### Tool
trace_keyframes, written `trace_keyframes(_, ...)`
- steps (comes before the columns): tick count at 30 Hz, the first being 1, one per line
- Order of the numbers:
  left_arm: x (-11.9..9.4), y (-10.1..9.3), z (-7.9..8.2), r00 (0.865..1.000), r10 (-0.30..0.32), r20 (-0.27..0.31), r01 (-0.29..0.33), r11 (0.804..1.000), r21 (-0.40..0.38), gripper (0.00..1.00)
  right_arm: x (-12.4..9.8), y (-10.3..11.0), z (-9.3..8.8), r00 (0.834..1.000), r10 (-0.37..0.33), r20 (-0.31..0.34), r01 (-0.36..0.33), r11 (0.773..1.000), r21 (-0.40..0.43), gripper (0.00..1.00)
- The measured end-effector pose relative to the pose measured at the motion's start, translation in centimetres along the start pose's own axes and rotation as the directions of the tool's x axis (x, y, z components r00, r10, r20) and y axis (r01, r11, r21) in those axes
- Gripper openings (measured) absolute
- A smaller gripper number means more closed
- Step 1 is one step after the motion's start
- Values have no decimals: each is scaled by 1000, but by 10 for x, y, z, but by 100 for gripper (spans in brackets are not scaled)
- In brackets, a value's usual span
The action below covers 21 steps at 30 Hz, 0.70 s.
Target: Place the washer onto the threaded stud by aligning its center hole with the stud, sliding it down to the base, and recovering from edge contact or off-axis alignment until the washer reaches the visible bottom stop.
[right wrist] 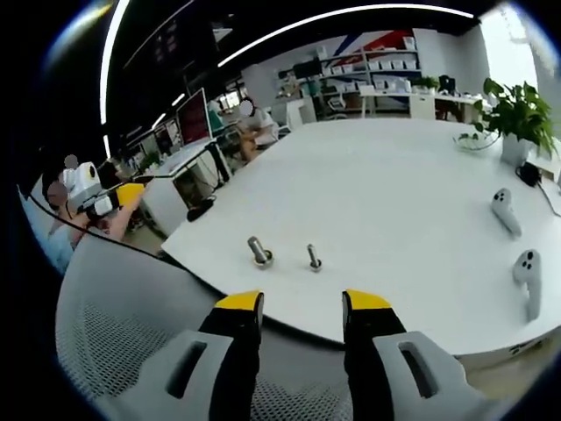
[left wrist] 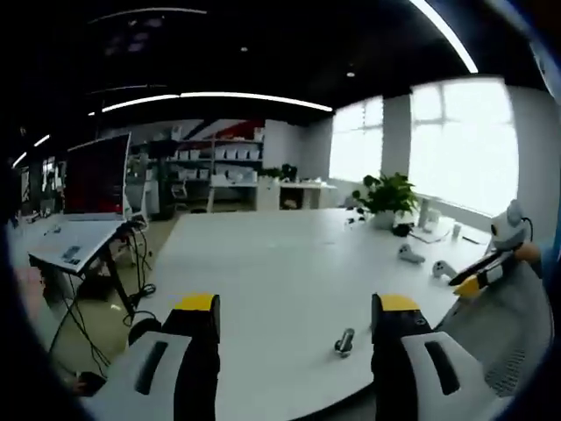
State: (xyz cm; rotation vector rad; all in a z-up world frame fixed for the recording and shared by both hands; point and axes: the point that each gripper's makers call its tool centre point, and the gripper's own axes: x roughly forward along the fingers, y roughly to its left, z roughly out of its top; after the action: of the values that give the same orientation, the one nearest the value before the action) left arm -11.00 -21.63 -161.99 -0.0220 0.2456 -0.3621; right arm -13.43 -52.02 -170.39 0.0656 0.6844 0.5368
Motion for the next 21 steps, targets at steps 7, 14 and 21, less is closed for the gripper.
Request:
trace_keyframes(7, 3, 4, -5, 1000, 9, -21, -9, 1000, 6, 79, 0, -6, 2, 999, -38, 17, 38, 999, 7, 51)
trace_keyframes(14, -1, 6, 4, 999, 11, 39, -7, 996, -92, 87, 0, -5, 1, 999, -31, 13, 31, 999, 21, 49)
trace_keyframes(21, 3, 6, -2, 1000, 3, 12, -2, 996, -92, 83, 0, -5, -1, 1000, -28, 10, 27, 998, 63, 42)
